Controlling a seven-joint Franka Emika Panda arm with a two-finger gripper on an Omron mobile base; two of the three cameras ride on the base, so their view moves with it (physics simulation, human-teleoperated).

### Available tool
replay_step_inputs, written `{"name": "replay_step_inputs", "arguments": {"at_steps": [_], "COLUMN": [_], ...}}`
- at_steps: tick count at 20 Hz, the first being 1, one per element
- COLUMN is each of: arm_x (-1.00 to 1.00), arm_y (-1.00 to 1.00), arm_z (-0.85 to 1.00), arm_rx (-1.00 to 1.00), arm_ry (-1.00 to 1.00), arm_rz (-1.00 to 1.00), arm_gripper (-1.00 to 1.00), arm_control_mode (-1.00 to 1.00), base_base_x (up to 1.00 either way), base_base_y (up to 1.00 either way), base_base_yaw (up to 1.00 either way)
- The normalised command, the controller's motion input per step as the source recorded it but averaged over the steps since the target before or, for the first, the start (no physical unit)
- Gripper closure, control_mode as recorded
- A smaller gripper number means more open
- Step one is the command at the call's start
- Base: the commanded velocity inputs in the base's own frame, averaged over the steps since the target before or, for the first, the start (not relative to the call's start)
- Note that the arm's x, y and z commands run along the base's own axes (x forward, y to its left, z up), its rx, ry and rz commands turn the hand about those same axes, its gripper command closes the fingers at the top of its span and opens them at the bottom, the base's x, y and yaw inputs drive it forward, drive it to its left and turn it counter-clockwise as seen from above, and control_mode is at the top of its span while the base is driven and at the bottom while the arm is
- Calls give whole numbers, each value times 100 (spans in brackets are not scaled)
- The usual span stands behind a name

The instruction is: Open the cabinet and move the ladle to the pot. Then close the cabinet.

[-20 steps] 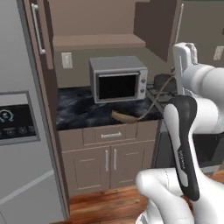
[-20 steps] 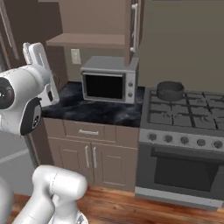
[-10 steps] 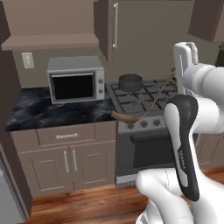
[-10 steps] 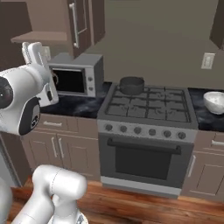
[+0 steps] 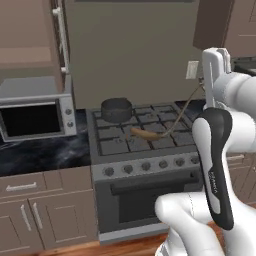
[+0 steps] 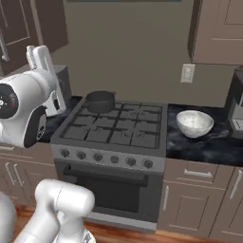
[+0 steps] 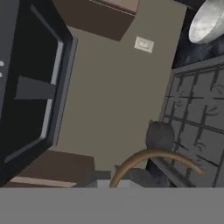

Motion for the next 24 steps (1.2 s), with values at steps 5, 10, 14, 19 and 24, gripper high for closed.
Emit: {"name": "replay_step_inputs", "arguments": {"at_steps": [5,10,14,19,24], "arm_x": [0,0,0,0,0], "arm_y": [0,0,0,0,0], "arm_z": [0,0,0,0,0], "arm_rx": [0,0,0,0,0], "arm_ry": [0,0,0,0,0], "arm_rz": [0,0,0,0,0], "arm_gripper": [100,100,100,100,100], "arm_control_mode": [100,100,100,100,100], "base_base_x": [100,99,81,70,54], "base_base_y": [-2,-2,-8,-30,-28], "base_base_yaw": [0,0,-6,-16,-29]}}
